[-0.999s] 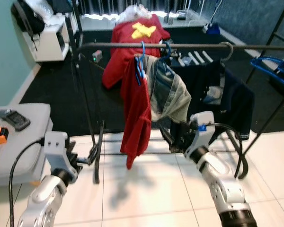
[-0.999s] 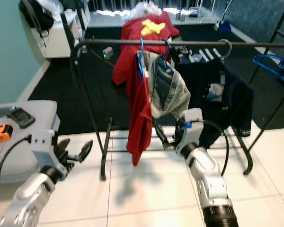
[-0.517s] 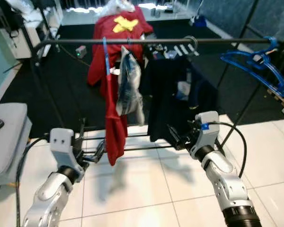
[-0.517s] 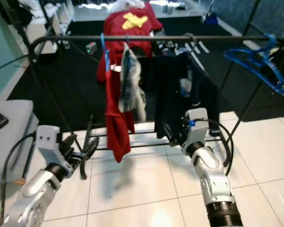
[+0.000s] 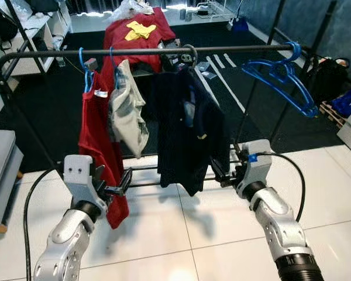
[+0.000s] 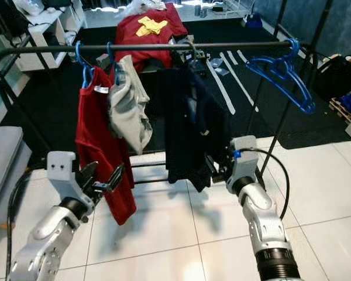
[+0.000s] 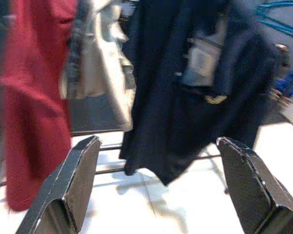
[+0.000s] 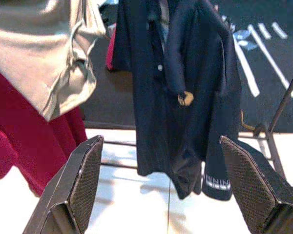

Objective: Hang hanger

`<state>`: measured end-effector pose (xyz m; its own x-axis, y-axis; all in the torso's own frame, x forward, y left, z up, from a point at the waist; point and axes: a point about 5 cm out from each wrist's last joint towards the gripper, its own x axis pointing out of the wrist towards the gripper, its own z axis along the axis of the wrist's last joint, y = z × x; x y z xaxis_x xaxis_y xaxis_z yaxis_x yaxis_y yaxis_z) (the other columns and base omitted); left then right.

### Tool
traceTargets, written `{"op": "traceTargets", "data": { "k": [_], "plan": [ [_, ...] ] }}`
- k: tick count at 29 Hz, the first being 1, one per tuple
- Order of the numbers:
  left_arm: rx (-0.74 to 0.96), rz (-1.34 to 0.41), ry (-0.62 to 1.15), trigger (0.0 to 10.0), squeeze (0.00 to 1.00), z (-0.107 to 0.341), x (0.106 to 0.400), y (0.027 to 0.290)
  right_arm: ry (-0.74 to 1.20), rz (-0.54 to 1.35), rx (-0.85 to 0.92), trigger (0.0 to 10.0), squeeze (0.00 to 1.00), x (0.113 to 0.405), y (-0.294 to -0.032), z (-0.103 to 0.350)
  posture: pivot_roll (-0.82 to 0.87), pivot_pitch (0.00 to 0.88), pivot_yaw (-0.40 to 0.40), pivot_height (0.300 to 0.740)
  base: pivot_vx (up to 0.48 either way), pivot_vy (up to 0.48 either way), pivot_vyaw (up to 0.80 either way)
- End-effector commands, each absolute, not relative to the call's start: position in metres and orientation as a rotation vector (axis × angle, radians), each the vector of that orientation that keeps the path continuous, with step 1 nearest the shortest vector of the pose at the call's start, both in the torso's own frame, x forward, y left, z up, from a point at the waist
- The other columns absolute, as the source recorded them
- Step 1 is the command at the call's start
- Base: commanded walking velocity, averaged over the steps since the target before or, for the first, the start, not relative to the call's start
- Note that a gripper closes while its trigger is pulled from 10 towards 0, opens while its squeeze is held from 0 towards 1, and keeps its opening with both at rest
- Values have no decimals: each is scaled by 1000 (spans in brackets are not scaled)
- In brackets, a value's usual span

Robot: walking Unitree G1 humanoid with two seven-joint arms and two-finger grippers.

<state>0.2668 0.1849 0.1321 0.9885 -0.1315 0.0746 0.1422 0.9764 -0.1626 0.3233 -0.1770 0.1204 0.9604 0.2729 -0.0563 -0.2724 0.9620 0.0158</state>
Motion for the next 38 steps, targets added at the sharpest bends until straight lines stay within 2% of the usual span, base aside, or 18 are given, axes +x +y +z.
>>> {"op": "traceTargets", "data": {
  "k": [1,9,16,22,26,34,38],
  "plan": [
    [-176,-72,-9,10000,0,112,258,189,86,301,20,10000,0,322,-172,108,-118,0,-10,740,0,0,0],
    [-166,-53,86,10000,0,78,245,177,124,365,31,10000,0,330,-163,99,-93,0,-34,740,0,0,0],
    [-220,-47,81,10000,0,67,249,184,134,508,114,10000,0,326,-151,98,-117,0,-55,740,0,0,0],
    [-144,-114,66,10000,0,67,255,172,121,544,184,10000,0,329,-146,98,-131,0,-22,740,428,0,0],
    [-130,-132,64,10000,0,66,256,174,105,541,151,10000,0,329,-145,100,-143,0,3,740,480,0,0],
    [-125,-154,27,10000,0,73,249,169,111,507,104,10000,0,324,-140,89,-120,0,-23,740,480,0,0],
    [-138,-159,-14,10000,0,81,246,154,88,567,120,10000,0,318,-125,93,-89,0,-34,740,480,0,0]
  ]
}}
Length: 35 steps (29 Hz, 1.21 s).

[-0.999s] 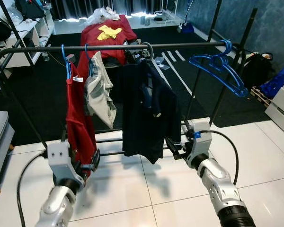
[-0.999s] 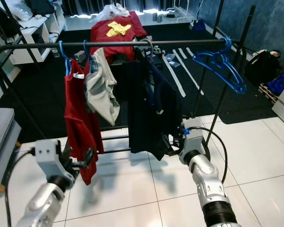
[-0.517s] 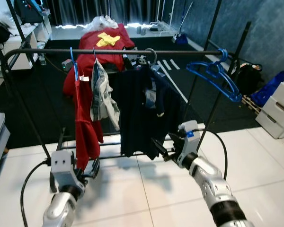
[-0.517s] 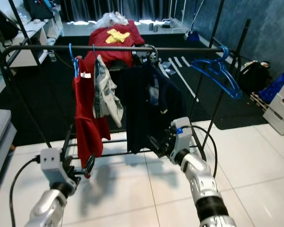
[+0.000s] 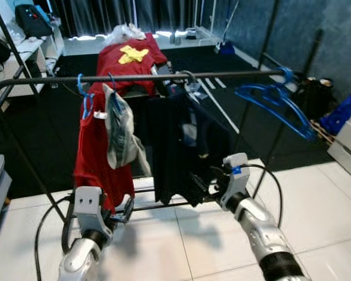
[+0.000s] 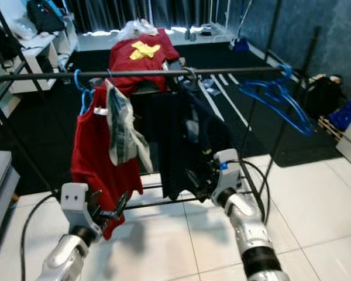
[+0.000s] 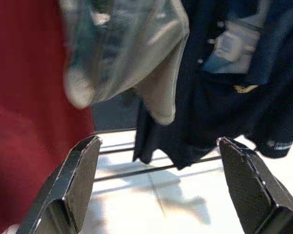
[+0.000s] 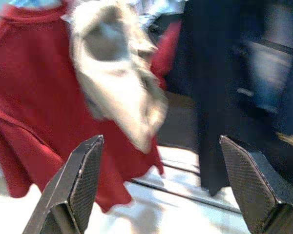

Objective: Hang hanger

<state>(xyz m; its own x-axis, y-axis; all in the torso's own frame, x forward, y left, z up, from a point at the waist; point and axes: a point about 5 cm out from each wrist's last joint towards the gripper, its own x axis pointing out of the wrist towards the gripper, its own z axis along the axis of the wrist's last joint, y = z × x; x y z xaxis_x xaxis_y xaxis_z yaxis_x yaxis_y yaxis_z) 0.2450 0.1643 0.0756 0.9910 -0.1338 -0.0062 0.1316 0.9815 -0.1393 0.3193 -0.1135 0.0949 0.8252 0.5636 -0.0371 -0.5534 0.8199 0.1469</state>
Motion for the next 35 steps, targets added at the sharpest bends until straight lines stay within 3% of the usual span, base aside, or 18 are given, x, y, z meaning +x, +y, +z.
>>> {"op": "traceTargets", "data": {
  "k": [1,6,14,18,29,35],
  "plan": [
    [-143,-165,-25,10000,0,84,246,150,83,584,121,10000,0,316,-119,94,-87,0,-34,740,480,0,0],
    [-158,-182,-77,10000,0,99,247,140,67,640,129,10000,0,305,-99,94,-74,0,-28,740,480,0,0],
    [-162,-159,-112,10000,0,109,244,133,68,648,177,10000,0,302,-93,97,-84,0,-33,740,459,0,0],
    [-87,24,-221,10000,0,137,240,144,91,706,140,10000,0,298,-86,95,-76,0,-53,740,0,0,0],
    [114,58,-252,10000,0,149,234,139,124,730,180,10000,0,296,-84,92,-53,0,-69,740,0,0,0],
    [157,122,-226,10000,0,150,234,154,135,728,206,10000,0,291,-81,94,-61,0,-45,740,0,0,0]
  ]
}}
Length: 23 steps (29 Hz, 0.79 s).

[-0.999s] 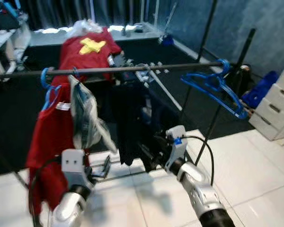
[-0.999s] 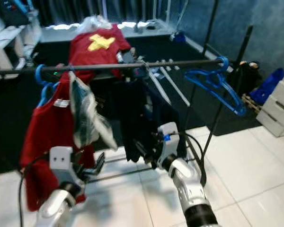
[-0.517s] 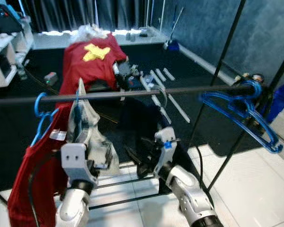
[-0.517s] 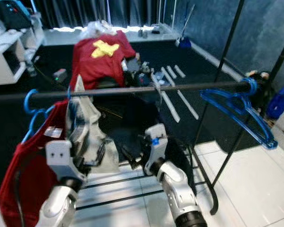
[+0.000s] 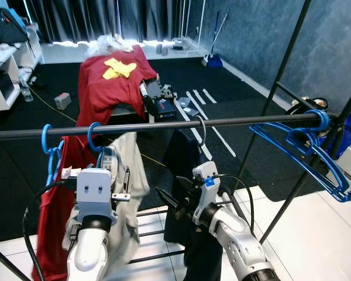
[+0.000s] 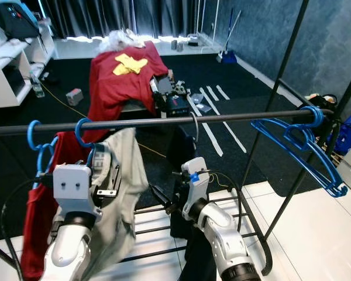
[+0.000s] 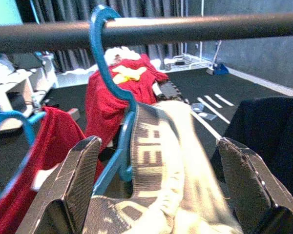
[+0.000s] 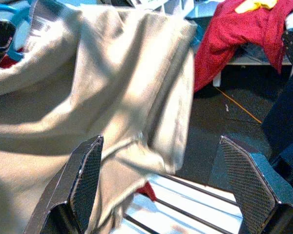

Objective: Hang hanger

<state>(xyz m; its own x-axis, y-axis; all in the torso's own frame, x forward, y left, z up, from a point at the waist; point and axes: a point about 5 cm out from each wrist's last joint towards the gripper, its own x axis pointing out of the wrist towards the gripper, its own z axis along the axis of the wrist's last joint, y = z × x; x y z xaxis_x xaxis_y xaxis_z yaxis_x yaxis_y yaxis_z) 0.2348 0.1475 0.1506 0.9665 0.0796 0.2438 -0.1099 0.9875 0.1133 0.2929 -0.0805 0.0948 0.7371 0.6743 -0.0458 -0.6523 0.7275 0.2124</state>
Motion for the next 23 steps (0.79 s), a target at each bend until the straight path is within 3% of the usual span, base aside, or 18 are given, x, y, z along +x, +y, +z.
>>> {"op": "traceTargets", "data": {
  "k": [1,9,15,23],
  "plan": [
    [157,122,-226,10000,0,150,234,154,135,728,206,10000,0,291,-81,94,-61,0,-45,740,0,0,0],
    [181,137,-190,10000,0,151,245,174,135,708,227,10000,0,288,-84,95,-76,0,-16,740,0,0,0],
    [233,27,-139,10000,0,142,261,170,144,706,232,10000,0,286,-84,96,-92,0,-11,740,0,0,0],
    [231,26,-125,10000,0,144,267,172,149,699,237,10000,0,284,-85,97,-100,0,-2,740,0,0,0]
  ]
}}
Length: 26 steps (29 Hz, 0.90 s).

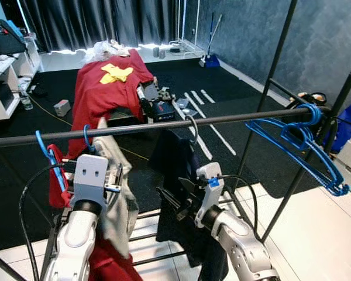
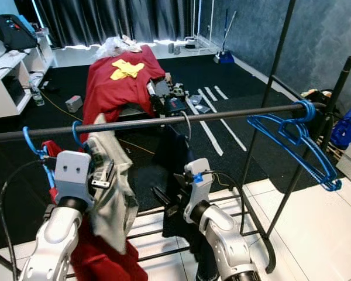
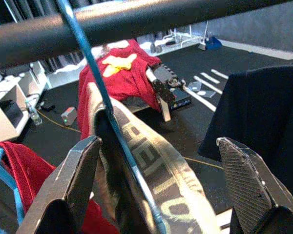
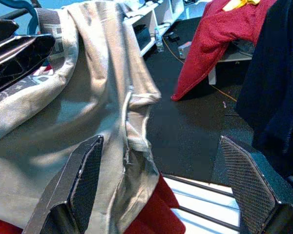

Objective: Hang hanger

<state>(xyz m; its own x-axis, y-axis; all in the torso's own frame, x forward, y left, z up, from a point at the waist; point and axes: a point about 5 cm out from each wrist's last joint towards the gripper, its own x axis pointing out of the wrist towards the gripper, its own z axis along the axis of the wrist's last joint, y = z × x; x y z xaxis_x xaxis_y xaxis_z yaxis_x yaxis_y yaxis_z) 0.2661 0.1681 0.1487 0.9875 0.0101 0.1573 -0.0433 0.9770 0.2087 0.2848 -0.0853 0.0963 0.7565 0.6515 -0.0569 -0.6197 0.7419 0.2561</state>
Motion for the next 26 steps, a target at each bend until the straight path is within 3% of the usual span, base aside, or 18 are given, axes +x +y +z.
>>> {"op": "traceTargets", "data": {
  "k": [1,2,3,4,5,6,7,26],
  "plan": [
    [231,26,-125,10000,0,144,267,172,149,699,237,10000,0,284,-85,97,-100,0,-2,740,0,0,0],
    [232,36,-83,10000,0,140,268,173,150,697,241,10000,0,284,-85,98,-100,0,1,740,0,0,0],
    [243,57,-16,7098,0,132,269,175,151,695,244,10000,0,283,-84,98,-100,0,2,740,0,0,0],
    [241,75,41,4863,0,125,268,177,152,694,248,10000,0,283,-84,98,-99,0,4,740,0,0,0],
    [232,95,96,745,0,118,267,180,152,693,251,10000,0,282,-83,99,-96,0,3,740,0,0,0],
    [232,95,96,745,0,118,267,180,152,693,251,10000,0,282,-83,99,-96,0,3,740,0,0,0],
    [224,107,127,0,0,114,266,182,153,693,253,10000,0,282,-83,99,-96,0,3,740,0,0,0],
    [226,134,149,0,0,119,268,184,153,685,256,10000,0,282,-84,100,-98,0,3,740,0,0,0]
  ]
}}
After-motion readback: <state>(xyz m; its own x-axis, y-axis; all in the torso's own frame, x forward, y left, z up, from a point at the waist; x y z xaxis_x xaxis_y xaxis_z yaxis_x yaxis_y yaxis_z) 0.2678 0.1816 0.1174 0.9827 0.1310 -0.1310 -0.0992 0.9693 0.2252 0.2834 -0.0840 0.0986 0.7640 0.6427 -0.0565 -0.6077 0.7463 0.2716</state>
